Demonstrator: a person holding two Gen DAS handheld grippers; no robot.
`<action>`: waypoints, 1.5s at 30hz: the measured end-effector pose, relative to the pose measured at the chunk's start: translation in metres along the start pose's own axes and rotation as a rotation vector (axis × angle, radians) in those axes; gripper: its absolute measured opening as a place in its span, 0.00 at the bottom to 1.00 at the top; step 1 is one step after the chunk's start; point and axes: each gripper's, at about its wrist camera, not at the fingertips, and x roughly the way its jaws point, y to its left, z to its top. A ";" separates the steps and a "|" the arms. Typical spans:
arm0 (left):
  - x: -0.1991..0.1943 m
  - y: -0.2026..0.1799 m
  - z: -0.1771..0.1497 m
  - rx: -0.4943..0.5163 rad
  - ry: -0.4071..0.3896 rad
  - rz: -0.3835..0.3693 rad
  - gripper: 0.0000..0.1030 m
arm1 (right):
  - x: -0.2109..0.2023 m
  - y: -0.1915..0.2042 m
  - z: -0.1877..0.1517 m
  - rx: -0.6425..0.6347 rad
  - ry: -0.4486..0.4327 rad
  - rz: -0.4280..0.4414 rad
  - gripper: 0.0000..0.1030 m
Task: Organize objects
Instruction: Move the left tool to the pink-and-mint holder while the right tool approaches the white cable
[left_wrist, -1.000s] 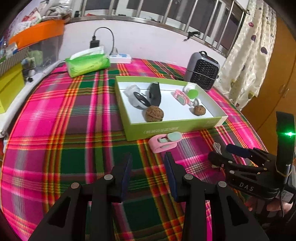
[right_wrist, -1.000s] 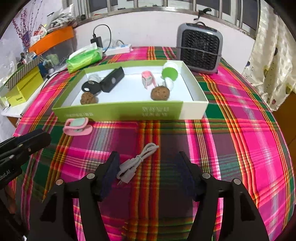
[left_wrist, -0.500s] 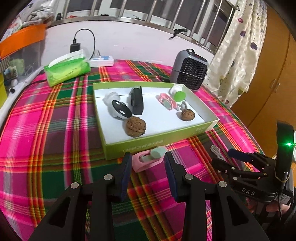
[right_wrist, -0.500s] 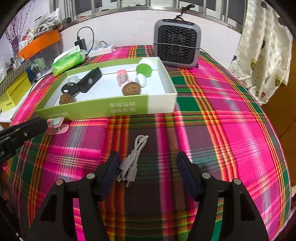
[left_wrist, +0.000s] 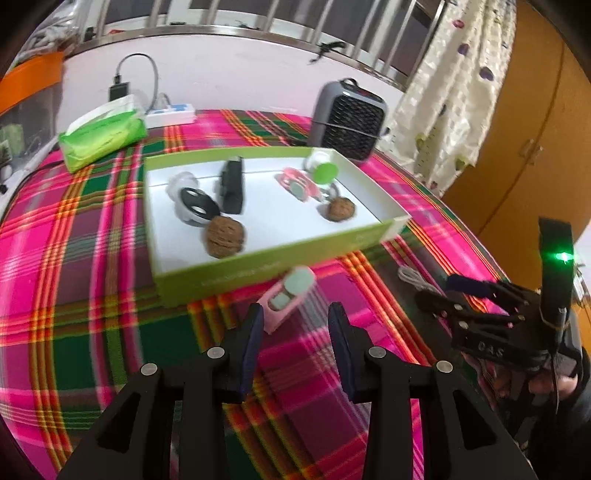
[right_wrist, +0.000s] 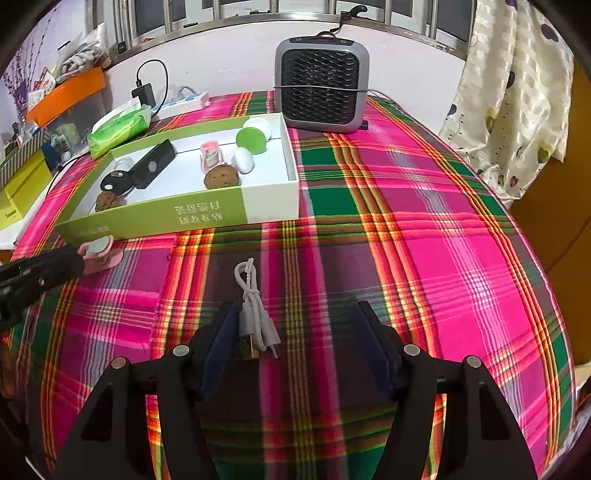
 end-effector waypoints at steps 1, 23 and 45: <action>0.000 -0.003 -0.001 0.014 0.003 0.000 0.33 | 0.000 -0.001 0.000 -0.002 0.000 -0.001 0.63; 0.022 -0.015 0.012 0.077 0.048 0.082 0.34 | 0.005 -0.002 0.006 -0.091 0.003 0.077 0.63; 0.036 -0.020 0.016 0.014 0.060 0.135 0.34 | 0.009 -0.010 0.009 -0.107 0.004 0.085 0.66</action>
